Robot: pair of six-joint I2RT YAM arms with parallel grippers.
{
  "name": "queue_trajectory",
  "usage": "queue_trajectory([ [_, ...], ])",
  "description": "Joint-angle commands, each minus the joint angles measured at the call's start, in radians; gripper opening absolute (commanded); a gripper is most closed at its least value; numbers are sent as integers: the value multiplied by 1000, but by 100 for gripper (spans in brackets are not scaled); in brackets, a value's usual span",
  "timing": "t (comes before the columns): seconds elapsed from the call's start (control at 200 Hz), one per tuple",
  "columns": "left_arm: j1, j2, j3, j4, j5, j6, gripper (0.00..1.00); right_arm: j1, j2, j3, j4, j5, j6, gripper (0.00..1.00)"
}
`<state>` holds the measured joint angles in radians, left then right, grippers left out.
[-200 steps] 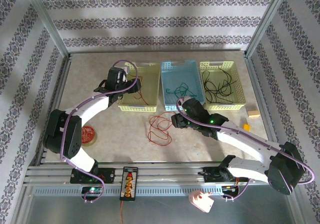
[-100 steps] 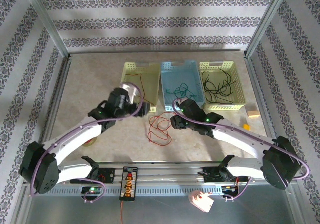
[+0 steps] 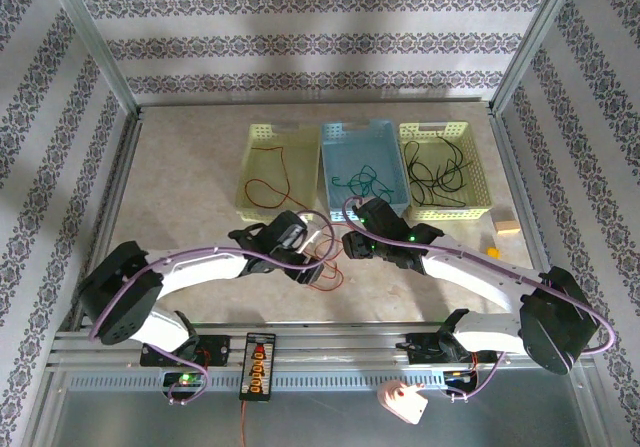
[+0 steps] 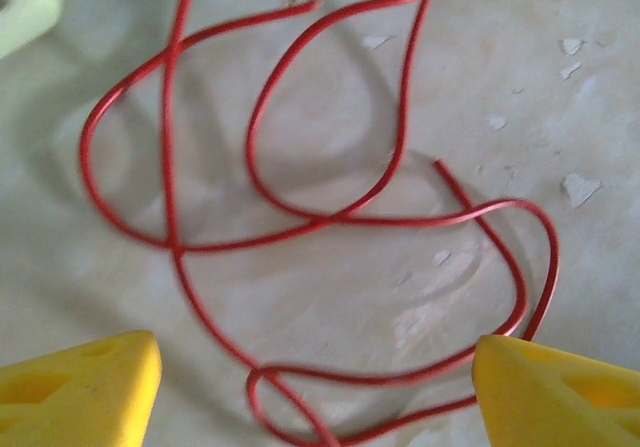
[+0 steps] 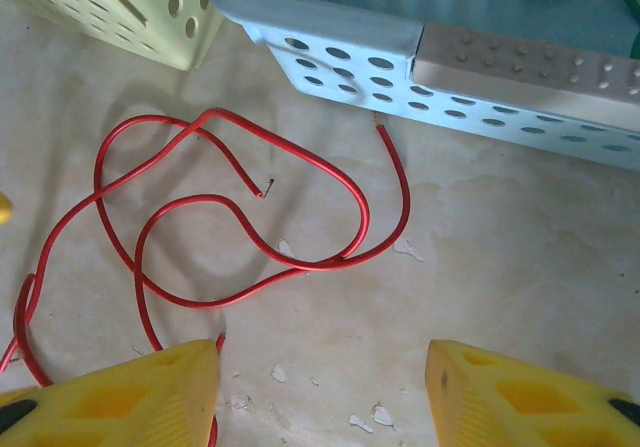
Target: Untangle the cables
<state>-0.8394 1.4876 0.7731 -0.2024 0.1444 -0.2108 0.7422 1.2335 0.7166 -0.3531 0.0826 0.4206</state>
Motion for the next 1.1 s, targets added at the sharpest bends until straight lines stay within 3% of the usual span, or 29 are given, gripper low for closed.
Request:
queue_trajectory([
  [0.0, -41, 46, 65, 2, -61, 75, 80, -5, -2, -3, -18, 21, 18, 57],
  [0.37, -52, 233, 187, -11, -36, 117, 67, -109, -79, -71, -13, -34, 61, 57],
  [0.57, -59, 257, 190, -58, -42, 111, 66, -142, -119, -96, -10, -59, 64, 57],
  [0.885, -62, 239, 134, -78, -59, 83, 45, -147, -142, -105, -13, -65, 58, 57],
  [0.995, -62, 222, 132, -61, -67, 73, 30, -147, -146, -105, -10, -70, 58, 57],
  [1.095, -62, 185, 134, -28, -55, 64, 29, -147, -146, -105, 5, -104, 45, 57],
])
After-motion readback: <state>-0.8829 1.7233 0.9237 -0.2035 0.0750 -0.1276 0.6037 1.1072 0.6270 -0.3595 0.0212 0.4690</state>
